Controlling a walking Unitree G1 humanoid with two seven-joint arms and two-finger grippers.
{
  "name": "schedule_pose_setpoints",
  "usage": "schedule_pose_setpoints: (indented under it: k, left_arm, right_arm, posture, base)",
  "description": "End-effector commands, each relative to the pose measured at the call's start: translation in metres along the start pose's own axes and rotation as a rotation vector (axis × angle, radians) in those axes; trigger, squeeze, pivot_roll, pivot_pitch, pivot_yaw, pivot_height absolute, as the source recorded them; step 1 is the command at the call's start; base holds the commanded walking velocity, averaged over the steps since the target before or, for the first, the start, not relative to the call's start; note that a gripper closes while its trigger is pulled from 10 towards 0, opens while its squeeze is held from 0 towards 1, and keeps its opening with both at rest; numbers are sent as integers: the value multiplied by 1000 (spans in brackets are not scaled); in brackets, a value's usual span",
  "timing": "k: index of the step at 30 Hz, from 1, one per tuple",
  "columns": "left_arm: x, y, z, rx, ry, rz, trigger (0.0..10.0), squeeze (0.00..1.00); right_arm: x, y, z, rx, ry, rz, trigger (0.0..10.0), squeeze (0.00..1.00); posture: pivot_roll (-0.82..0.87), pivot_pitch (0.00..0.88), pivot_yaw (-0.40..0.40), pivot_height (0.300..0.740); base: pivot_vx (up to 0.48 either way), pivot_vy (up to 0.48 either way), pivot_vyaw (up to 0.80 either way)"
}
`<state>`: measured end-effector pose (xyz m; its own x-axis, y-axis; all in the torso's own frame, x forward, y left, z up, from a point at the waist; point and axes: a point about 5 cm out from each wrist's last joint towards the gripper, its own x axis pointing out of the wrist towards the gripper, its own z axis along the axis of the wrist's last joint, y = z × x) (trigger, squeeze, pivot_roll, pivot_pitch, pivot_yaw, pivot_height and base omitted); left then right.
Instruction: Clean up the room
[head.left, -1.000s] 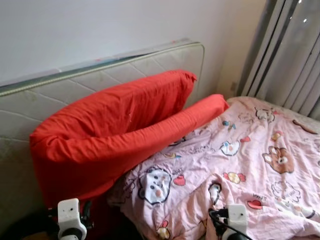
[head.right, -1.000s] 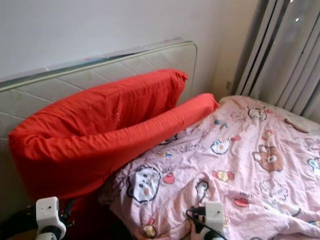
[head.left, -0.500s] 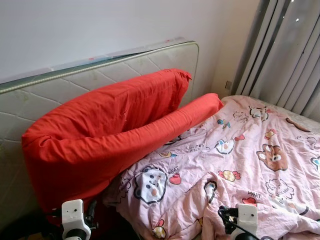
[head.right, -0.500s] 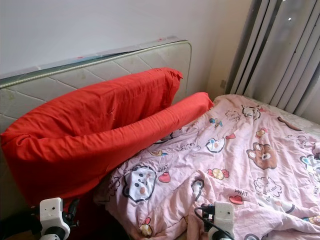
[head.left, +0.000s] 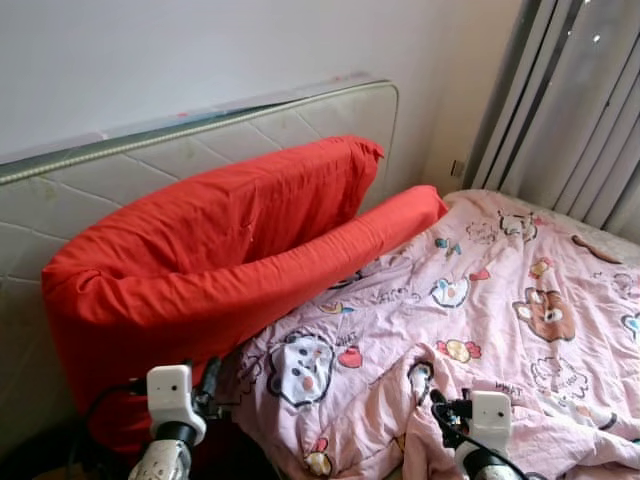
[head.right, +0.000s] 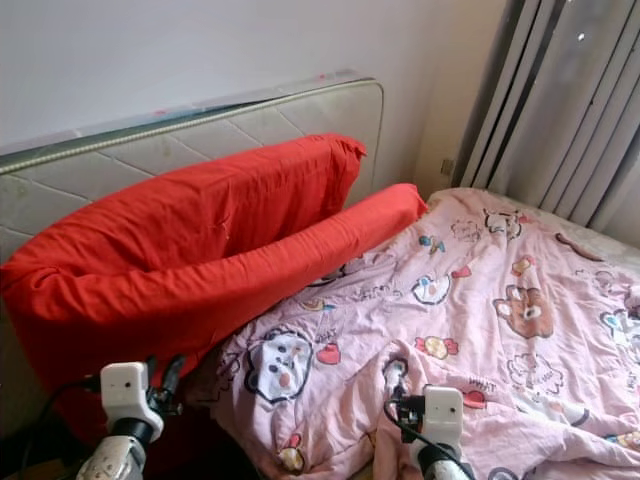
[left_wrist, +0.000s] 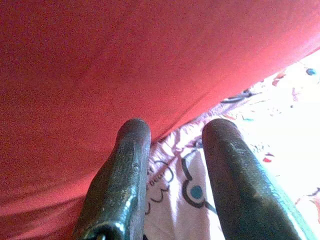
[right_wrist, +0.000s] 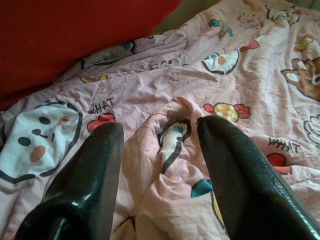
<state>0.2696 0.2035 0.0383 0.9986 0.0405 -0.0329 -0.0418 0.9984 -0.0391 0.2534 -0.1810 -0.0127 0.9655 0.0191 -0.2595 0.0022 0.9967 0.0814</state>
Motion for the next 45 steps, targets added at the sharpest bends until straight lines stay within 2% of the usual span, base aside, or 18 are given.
schedule_pose_setpoints:
  k: [1,12,27,45]
  left_arm:
    - [-2,-2,1,3,12,-13,10000,0]
    - [-2,6,3,5,30,22,10000,0]
    - [-1,5,3,11,49,20,10000,0]
    - [-2,1,0,24,72,0,10000,0]
  right_arm:
    - [-2,1,-2,-8,3,9,10000,0]
    - [-1,-8,-4,-16,53,-40,10000,0]
    - [-3,-9,-9,0,89,-59,10000,0]
    - [-8,-7,-24,6,197,-10,10000,0]
  posture:
    - [21,0,-59,740]
    - [11,11,-56,740]
    - [1,15,-56,636]
    - [-6,0,-52,636]
  base:
    - [0,0,0]
    - [0,0,0]
    - [0,0,0]
    - [0,0,0]
